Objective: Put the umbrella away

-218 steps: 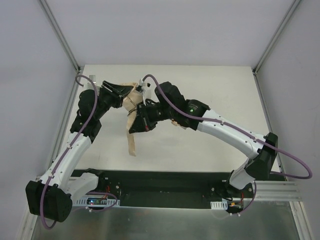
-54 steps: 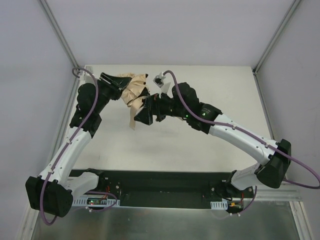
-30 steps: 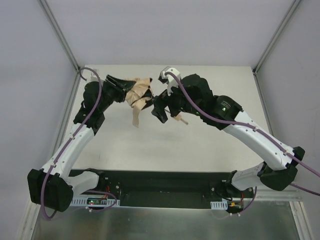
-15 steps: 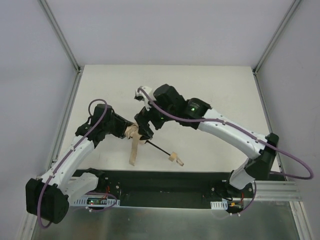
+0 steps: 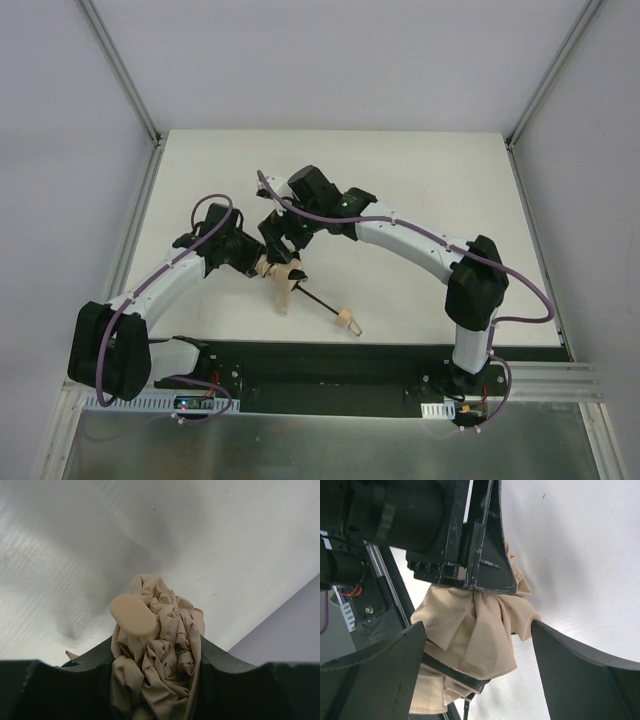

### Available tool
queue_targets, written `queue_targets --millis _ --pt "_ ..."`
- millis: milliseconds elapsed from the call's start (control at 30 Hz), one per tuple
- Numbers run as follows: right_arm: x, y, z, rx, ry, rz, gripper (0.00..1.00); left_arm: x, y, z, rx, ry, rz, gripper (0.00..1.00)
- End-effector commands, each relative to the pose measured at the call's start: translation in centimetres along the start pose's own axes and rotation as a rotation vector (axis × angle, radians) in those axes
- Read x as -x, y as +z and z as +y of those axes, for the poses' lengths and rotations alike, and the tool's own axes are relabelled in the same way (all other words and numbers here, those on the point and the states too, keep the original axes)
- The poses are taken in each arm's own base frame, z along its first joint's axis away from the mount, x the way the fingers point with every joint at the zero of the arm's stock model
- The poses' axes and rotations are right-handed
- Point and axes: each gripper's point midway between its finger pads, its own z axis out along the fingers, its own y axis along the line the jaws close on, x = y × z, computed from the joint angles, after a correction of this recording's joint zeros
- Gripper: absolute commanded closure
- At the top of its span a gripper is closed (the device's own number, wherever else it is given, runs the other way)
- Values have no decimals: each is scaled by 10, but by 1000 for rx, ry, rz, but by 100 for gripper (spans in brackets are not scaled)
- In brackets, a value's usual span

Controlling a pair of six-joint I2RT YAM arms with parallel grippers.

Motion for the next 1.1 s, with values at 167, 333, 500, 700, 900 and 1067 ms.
queue_targets --millis 167,333,500,700,900,1067 --pt "-24 6 12 133 -86 17 10 -14 18 -16 -24 -5 113 100" --pt "-48 28 6 71 -133 117 13 -8 21 -16 -28 -17 100 100" --pt "-66 57 -17 -139 -202 100 18 -9 29 -13 -1 -117 122 100" --pt "-85 70 -61 -376 -264 102 28 -10 39 9 73 -241 124 100" --pt "-110 91 -73 -382 -271 170 38 -13 49 26 131 -267 141 100" --pt "-132 105 -60 -261 -190 224 73 -13 53 38 155 -256 149 100"
